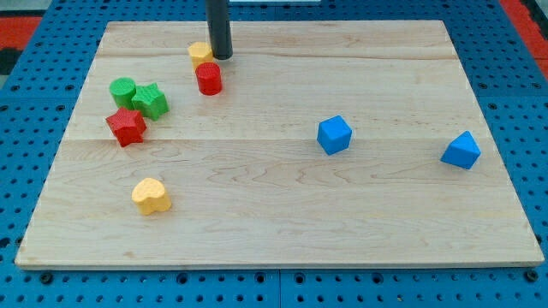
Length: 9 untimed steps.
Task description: Push the yellow hexagon to the top left of the board
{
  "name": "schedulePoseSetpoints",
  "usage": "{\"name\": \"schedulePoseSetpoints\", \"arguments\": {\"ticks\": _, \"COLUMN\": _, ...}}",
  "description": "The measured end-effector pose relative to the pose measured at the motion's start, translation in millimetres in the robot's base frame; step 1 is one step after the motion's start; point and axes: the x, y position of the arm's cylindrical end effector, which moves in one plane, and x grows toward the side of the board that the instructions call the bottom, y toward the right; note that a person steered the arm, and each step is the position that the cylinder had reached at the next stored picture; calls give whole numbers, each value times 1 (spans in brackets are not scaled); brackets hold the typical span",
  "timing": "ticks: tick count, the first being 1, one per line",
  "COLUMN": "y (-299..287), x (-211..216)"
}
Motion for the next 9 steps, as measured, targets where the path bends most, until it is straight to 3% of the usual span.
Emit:
{"name": "schedulePoseSetpoints", "arguments": {"ticks": 1, "y": -5, "x": 31}}
{"name": "schedulePoseSetpoints", "arguments": {"ticks": 2, "y": -43, "x": 20}}
{"name": "schedulePoseSetpoints", "arguments": {"ticks": 5, "y": -28, "x": -4}}
{"name": "schedulePoseSetpoints", "arguments": {"ticks": 8, "y": -70, "x": -53}}
{"name": "schedulePoseSetpoints", "arguments": {"ticks": 9, "y": -66, "x": -17}}
